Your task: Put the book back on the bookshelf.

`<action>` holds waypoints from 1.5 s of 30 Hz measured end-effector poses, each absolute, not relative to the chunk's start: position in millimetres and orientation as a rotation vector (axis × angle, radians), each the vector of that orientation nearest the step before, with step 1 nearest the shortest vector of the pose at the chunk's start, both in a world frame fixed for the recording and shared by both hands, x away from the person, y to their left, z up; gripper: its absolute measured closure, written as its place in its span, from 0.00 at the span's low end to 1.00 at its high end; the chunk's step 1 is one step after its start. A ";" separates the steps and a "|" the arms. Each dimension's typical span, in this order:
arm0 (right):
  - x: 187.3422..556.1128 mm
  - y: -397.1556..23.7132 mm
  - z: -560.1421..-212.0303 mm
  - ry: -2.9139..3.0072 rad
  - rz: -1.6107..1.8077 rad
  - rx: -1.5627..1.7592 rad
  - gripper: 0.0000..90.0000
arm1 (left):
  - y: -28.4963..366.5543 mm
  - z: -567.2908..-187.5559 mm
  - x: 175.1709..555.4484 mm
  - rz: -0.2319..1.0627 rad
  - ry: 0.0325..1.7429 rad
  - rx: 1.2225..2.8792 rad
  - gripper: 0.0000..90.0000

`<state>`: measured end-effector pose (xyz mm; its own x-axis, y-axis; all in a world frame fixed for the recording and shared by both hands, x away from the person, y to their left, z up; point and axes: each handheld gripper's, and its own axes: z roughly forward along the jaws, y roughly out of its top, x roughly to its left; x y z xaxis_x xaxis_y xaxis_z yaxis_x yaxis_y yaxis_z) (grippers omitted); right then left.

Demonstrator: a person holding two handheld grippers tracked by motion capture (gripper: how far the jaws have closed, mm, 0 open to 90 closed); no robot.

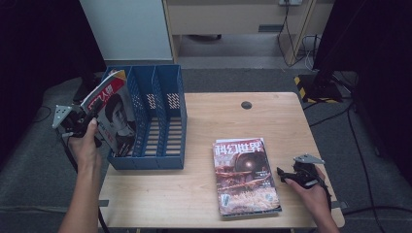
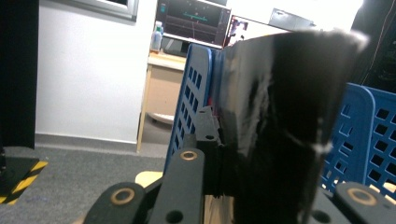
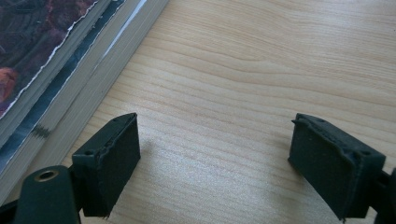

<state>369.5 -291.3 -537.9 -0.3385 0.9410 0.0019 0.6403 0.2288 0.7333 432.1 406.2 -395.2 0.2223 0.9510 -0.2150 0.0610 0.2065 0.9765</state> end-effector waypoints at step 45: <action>369.4 -291.4 -537.9 2.070 0.904 1.448 0.18 | 391.9 -409.7 382.3 0.947 1.212 1.389 0.43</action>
